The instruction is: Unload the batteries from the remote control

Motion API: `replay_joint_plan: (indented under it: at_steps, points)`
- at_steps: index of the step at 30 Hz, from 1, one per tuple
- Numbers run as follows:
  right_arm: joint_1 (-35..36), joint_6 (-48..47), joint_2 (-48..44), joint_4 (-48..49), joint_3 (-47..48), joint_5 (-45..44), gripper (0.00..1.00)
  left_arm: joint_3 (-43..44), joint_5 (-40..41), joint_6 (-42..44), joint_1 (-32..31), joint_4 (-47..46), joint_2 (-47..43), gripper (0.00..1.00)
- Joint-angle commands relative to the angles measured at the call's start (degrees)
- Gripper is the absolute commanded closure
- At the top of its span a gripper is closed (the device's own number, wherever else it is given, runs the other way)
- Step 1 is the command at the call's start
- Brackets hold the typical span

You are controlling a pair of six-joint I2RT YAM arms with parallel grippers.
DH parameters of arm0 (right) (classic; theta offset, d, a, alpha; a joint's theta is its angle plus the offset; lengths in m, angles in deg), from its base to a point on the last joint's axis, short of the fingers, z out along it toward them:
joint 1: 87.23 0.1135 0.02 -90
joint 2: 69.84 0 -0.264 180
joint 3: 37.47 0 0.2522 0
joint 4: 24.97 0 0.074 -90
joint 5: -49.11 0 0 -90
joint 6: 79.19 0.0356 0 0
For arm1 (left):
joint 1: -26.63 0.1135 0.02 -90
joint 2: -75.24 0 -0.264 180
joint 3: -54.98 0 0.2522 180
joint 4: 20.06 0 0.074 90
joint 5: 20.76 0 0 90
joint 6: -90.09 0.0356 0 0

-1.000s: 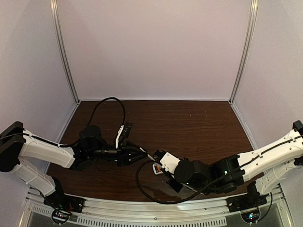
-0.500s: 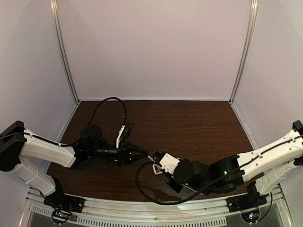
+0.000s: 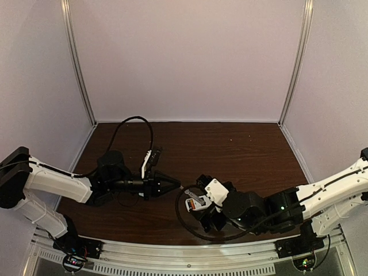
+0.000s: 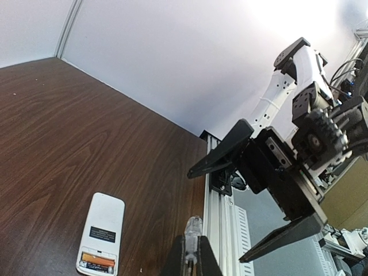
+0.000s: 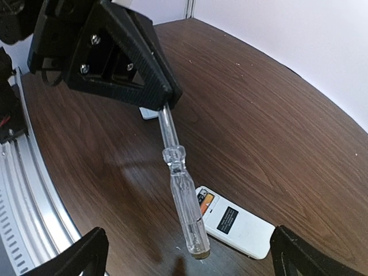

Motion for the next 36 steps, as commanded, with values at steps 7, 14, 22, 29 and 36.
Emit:
replay_joint_plan:
  at_steps: [7, 14, 22, 29, 36]
  points:
    - [-10.26, 9.11, -14.95, 26.11, -15.19, 14.19, 0.01, 0.17, 2.99, -2.25, 0.44, -4.97, 1.26, 1.00]
    - [-18.67, 16.50, -17.51, 47.91, -25.80, 26.99, 0.00, 3.63, 2.19, -4.79, 0.44, -6.32, 1.79, 1.00]
    - [-20.41, 20.02, -10.81, 68.93, -29.32, 36.32, 0.07, 5.00, 2.78, -8.93, 0.44, -10.40, 2.37, 1.00]
    - [-20.49, 22.21, 1.81, 80.96, -26.07, 42.07, 0.16, 1.72, 2.23, -12.05, 0.49, -14.37, -0.72, 1.00]
    - [-20.48, 22.92, 6.41, 84.94, -22.69, 45.61, 0.28, -0.19, 3.26, -12.96, 0.44, -14.55, -3.49, 1.00]
